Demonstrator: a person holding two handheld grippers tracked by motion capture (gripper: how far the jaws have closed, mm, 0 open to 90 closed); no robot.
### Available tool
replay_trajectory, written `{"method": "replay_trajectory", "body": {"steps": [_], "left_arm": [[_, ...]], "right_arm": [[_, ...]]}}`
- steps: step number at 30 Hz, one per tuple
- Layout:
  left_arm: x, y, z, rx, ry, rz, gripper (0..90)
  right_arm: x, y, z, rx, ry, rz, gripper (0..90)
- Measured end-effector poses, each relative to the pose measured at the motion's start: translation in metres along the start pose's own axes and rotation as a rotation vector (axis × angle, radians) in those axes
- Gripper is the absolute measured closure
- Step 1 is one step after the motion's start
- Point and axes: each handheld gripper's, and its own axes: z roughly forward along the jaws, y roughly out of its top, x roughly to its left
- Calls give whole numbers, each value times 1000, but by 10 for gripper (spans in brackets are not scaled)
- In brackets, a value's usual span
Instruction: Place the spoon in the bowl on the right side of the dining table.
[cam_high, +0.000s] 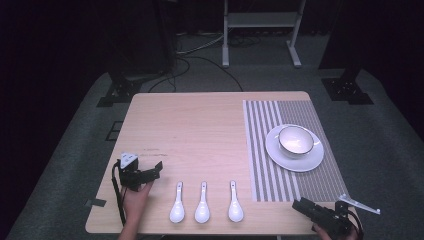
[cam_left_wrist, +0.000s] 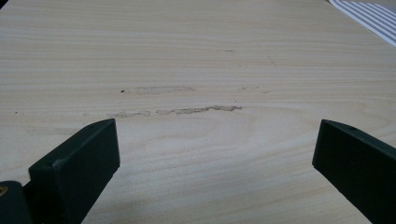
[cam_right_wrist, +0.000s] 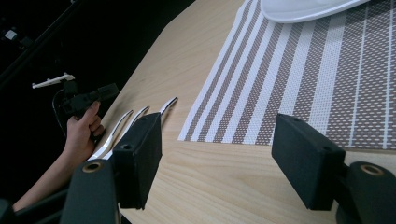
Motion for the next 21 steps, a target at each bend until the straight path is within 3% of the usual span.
{"method": "replay_trajectory", "body": {"steps": [21], "left_arm": [[0, 0, 0, 1, -2, 4, 0]], "right_arm": [[8, -2, 14, 59, 17, -19, 323]]}}
